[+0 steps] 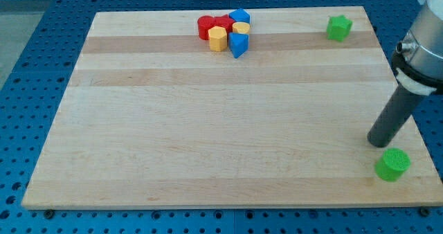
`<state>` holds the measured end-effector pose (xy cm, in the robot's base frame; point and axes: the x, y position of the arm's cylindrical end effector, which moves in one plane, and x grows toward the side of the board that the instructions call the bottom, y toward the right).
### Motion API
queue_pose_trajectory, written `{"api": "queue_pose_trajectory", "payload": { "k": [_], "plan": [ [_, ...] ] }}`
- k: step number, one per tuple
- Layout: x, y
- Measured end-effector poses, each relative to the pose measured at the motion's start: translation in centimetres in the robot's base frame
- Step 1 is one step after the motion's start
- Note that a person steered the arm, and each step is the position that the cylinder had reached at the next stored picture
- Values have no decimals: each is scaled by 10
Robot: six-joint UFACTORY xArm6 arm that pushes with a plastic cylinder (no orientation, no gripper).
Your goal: Slide the green star into the green circle
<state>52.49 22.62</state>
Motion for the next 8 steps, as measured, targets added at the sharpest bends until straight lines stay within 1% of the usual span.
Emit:
{"api": "queue_pose_trajectory", "payload": {
  "k": [1, 2, 3, 5, 6, 7, 8],
  "plan": [
    [-33, -15],
    [-90, -16],
    [-145, -1],
    [-208, 67],
    [-251, 77],
    [-285, 74],
    [-294, 48]
  ]
}}
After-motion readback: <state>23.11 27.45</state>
